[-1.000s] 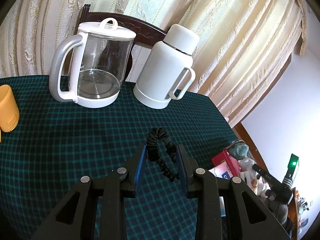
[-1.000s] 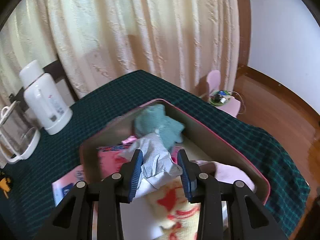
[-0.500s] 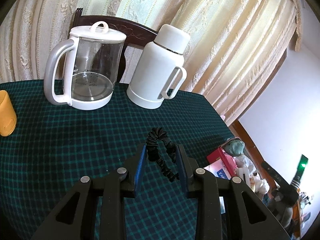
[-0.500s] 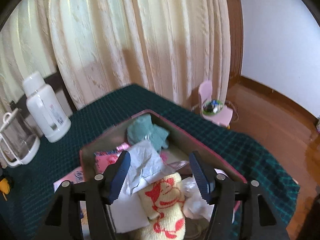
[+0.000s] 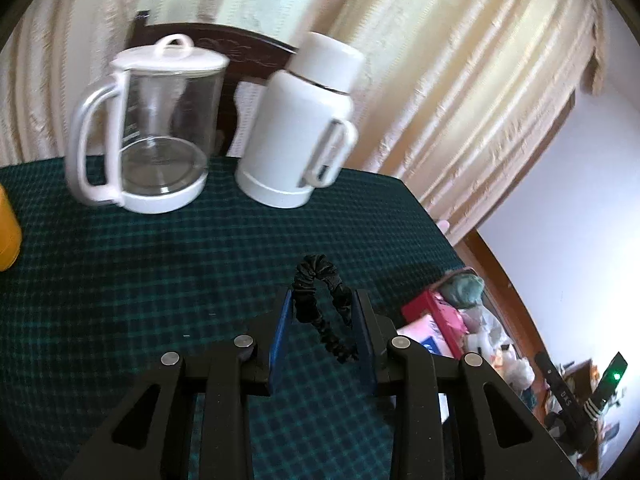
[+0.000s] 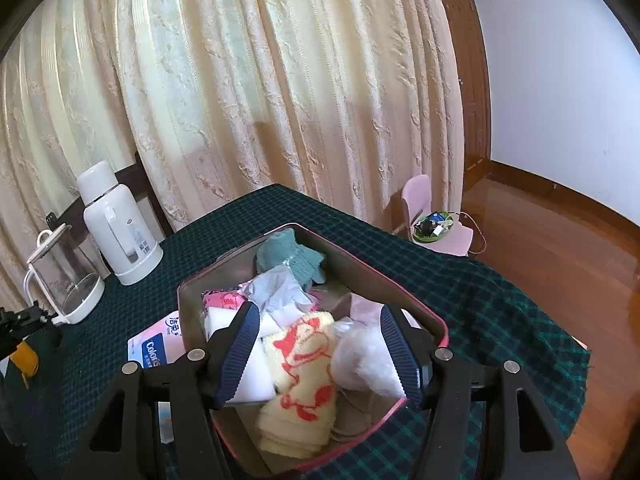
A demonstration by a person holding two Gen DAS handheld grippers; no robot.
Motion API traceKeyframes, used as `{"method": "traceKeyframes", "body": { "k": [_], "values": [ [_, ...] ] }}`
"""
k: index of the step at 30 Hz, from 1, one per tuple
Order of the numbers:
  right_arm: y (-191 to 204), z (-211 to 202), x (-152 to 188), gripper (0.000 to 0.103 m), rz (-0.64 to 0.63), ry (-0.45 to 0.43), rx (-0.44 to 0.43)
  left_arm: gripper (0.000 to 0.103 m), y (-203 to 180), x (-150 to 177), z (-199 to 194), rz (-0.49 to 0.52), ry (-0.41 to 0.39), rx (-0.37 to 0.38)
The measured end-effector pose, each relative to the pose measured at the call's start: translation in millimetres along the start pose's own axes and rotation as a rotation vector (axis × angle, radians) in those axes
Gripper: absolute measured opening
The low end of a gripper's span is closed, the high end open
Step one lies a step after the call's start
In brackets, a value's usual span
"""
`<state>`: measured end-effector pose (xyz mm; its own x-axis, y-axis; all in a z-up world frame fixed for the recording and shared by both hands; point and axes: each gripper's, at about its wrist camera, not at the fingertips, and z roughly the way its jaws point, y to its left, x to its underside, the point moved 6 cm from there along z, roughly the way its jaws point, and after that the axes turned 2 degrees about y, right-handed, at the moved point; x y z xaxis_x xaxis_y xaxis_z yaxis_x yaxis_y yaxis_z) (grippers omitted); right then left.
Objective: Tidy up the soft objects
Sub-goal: 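Carry the black hair tie into the tin box and open the left gripper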
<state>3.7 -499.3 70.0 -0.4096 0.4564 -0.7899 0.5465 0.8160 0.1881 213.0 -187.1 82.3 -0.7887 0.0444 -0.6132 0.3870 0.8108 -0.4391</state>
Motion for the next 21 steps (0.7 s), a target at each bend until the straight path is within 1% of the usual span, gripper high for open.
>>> {"method": "traceKeyframes", "body": {
  "k": [5, 10, 15, 21],
  "values": [
    [-13, -7, 4, 0.069, 0.022, -0.01, -0.016, 0.031, -42, 6, 12, 0.062, 0.024, 0.026],
    [-21, -12, 7, 0.07, 0.011, -0.015, -0.03, 0.031, -91, 13, 31, 0.129, 0.059, 0.075],
    [-29, -16, 13, 0.07, 0.021, -0.008, -0.045, 0.031, -137, 14, 51, 0.206, 0.07, 0.108],
    [-33, -21, 16, 0.07, 0.021, -0.005, -0.06, 0.031, -173, 14, 84, 0.239, 0.122, 0.142]
  ]
}}
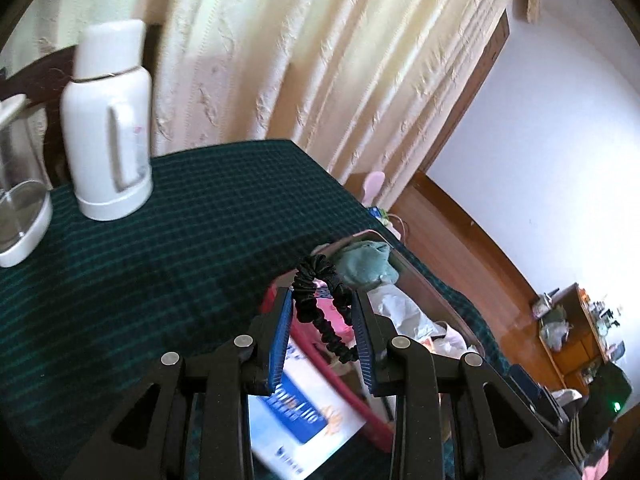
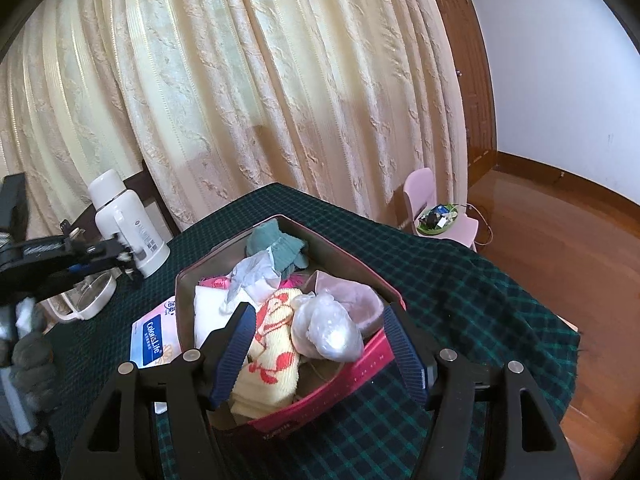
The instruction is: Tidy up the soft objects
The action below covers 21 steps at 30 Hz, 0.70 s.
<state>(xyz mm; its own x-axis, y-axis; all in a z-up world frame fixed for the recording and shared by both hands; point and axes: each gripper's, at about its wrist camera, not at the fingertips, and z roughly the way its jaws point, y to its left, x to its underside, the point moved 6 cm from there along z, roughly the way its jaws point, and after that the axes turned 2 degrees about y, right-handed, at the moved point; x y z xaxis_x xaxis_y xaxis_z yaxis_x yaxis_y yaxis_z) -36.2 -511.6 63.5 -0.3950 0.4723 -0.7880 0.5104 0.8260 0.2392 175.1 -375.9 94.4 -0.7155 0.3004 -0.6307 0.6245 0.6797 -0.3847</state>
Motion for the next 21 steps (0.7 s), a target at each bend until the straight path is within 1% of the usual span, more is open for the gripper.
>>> {"method": "traceKeyframes", "body": {
  "k": [4, 8, 10, 11, 12, 14, 16, 21],
  "values": [
    [1, -2, 1, 0.07, -0.005, 0.004, -0.013, 0.031, -11, -4, 23, 0.008, 0.034, 0.002],
    [3, -1, 5, 0.07, -0.009, 0.016, -0.023, 0.032, -23, -3, 45, 0.039, 0.077, -0.008],
    [3, 0, 6, 0.07, -0.005, 0.021, -0.025, 0.044, -28, -2, 56, 0.048, 0.104, -0.017],
    [2, 0, 7, 0.07, -0.003, 0.023, -0.027, 0.058, -29, -1, 61, 0.046, 0.119, -0.022],
    [2, 0, 8, 0.07, -0.002, 0.024, -0.029, 0.066, -29, 0, 65, 0.036, 0.132, -0.029],
    [3, -1, 9, 0.071, -0.002, 0.025, -0.032, 0.067, -28, 2, 68, 0.017, 0.127, -0.028],
    [3, -1, 10, 0.074, -0.003, 0.026, -0.035, 0.069, -26, 4, 70, 0.013, 0.127, -0.031],
    [7, -3, 12, 0.076, -0.004, 0.031, -0.047, 0.069, -16, 8, 70, -0.003, 0.135, -0.036]
  ]
}}
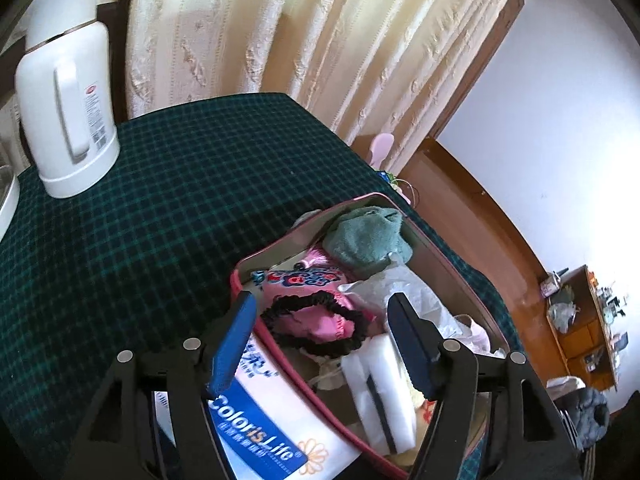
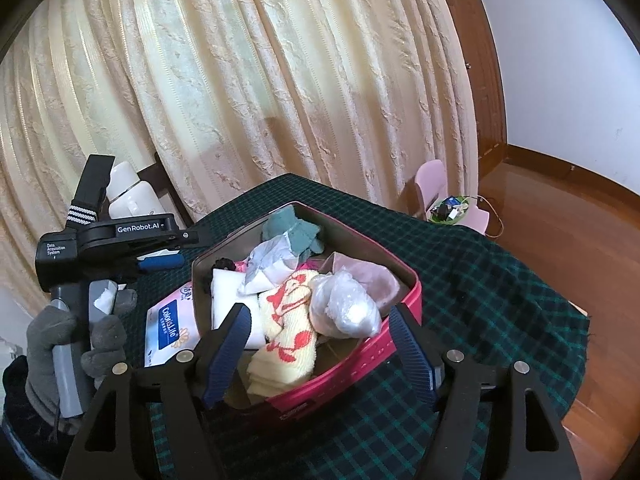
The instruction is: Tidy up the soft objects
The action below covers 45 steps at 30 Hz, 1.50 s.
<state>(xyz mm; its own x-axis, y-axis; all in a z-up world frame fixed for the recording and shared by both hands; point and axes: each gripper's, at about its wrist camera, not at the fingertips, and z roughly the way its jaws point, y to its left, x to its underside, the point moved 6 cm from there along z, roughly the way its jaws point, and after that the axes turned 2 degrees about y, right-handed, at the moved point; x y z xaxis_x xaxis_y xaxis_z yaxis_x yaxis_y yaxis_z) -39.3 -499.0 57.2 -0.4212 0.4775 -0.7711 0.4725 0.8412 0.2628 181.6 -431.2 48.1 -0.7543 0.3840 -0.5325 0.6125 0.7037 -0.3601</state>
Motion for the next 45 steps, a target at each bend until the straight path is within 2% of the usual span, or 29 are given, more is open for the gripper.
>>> {"method": "traceKeyframes", "body": {
  "k": [4, 7, 9, 11, 14, 15, 21, 26, 29, 32, 38, 45],
  "values": [
    [7, -1, 2, 0.084, -0.012, 0.004, -0.01, 0.069, 6, 3, -14, 0.007, -0.039, -0.042],
    [10, -2, 1, 0.088, -0.015, 0.0, -0.01, 0.069, 4, 5, -35, 0.08, -0.121, -0.161],
    [13, -3, -1, 0.093, -0.016, -0.004, -0.006, 0.079, 0, 9, -49, 0.138, -0.181, -0.229],
    [15, -3, -1, 0.096, -0.018, -0.007, 0.0, 0.083, -6, 14, -63, 0.186, -0.241, -0.295],
    [19, -6, -1, 0.1, -0.03, -0.013, 0.018, 0.094, -14, 22, -80, 0.262, -0.319, -0.351],
    [21, -6, -1, 0.101, -0.035, -0.015, 0.022, 0.095, -15, 25, -84, 0.273, -0.332, -0.368],
    [34, -13, 1, 0.103, -0.07, -0.023, 0.052, 0.095, -10, 39, -104, 0.25, -0.356, -0.363],
    [44, -16, 6, 0.103, -0.092, -0.013, 0.078, 0.095, -4, 52, -122, 0.253, -0.404, -0.408],
    [49, -20, 8, 0.103, -0.102, -0.015, 0.099, 0.101, -4, 59, -133, 0.266, -0.433, -0.426],
    [54, -25, 9, 0.103, -0.116, -0.023, 0.127, 0.102, -5, 64, -141, 0.277, -0.455, -0.415],
    [63, -33, 9, 0.103, -0.136, -0.038, 0.181, 0.102, -12, 71, -149, 0.319, -0.466, -0.42],
    [76, -36, 12, 0.103, -0.179, -0.038, 0.214, 0.103, -13, 73, -152, 0.325, -0.454, -0.408]
  ]
}}
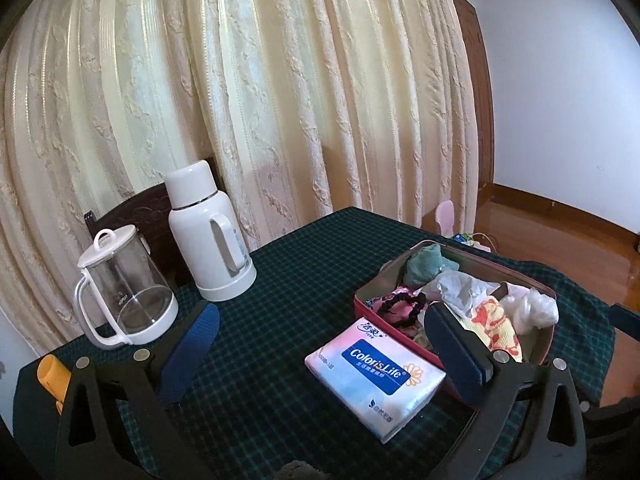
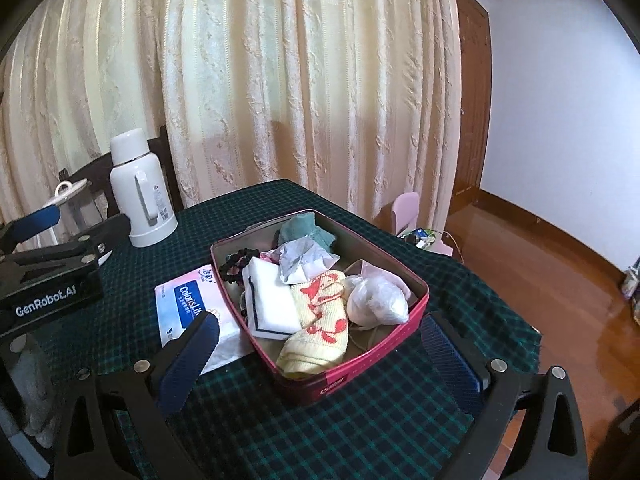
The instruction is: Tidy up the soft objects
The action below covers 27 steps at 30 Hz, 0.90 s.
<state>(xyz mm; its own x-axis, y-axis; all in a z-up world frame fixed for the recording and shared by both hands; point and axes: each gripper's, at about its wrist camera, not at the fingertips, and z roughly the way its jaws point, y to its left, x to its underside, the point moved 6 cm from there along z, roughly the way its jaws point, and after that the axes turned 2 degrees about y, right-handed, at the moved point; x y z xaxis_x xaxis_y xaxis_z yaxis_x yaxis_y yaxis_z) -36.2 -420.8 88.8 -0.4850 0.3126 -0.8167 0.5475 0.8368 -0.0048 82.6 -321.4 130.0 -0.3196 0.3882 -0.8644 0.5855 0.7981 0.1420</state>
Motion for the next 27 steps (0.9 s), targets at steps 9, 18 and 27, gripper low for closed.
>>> {"method": "traceKeyframes", "body": {
  "k": [9, 18, 27],
  "values": [
    [2, -2, 3, 0.103, -0.017, 0.019, 0.02, 0.103, -4, 4, 1, 0.006, 0.03, 0.03],
    [5, 2, 7, 0.103, -0.024, 0.037, 0.028, 0.103, -12, 10, 9, 0.025, 0.066, 0.059],
    [4, 3, 6, 0.103, -0.022, 0.04, 0.038, 0.103, -12, 12, 14, 0.014, 0.09, 0.07]
  ]
}}
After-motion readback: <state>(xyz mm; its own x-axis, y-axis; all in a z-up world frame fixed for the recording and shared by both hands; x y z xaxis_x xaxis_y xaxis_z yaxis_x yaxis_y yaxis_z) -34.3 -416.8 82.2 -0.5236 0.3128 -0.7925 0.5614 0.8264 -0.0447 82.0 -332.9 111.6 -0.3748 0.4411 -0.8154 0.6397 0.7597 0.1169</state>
